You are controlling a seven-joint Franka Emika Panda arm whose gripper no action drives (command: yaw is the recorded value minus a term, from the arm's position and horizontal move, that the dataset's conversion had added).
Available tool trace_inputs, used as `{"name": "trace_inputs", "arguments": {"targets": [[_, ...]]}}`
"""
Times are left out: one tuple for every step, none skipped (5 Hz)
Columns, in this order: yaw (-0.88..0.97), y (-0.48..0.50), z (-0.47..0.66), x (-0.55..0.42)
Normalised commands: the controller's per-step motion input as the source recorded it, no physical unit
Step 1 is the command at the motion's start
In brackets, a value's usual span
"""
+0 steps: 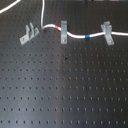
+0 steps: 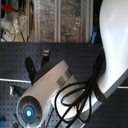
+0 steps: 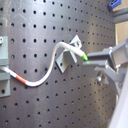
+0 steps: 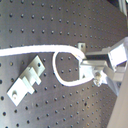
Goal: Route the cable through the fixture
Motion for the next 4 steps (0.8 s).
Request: {"name": "trace_inputs", "arguments": {"targets": [[0.01,0.018,0.00,-0.015],[0.00,0.000,0.01,0.000],[0.25,0.150,0.16,-0.043],[0.00,0.000,0.02,0.000]]}}
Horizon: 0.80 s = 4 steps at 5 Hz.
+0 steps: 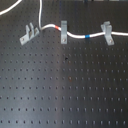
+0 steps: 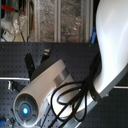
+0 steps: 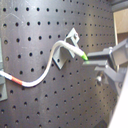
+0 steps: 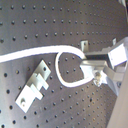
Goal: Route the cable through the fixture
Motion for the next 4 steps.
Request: {"name": "trace_inputs", "arguments": {"targets": [[0.00,0.014,0.28,0.020],[0.00,0.018,0.21,0.026],[0.00,0.000,0.03,0.000],[0.00,0.104,0.22,0.088]]}}
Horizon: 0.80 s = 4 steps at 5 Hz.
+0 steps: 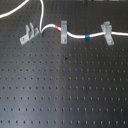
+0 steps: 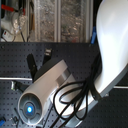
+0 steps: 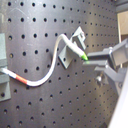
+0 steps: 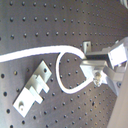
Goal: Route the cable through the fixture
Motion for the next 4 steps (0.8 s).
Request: {"name": "trace_inputs", "arguments": {"targets": [[0.11,0.257,0.15,0.102],[0.11,0.258,0.23,0.236],[0.19,0.346,0.36,0.364],[0.24,0.333,0.30,0.197]]}}
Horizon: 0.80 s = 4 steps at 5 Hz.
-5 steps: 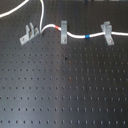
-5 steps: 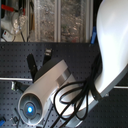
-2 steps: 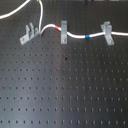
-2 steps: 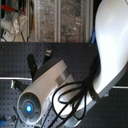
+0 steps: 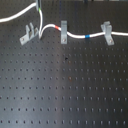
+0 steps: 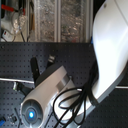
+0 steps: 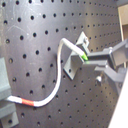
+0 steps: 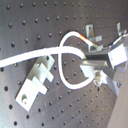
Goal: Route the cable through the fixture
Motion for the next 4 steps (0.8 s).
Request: {"name": "trace_inputs", "arguments": {"targets": [[0.41,0.324,0.12,-0.010],[0.40,0.373,0.25,0.045],[0.32,0.319,0.24,0.098],[0.21,0.268,0.30,0.093]]}}
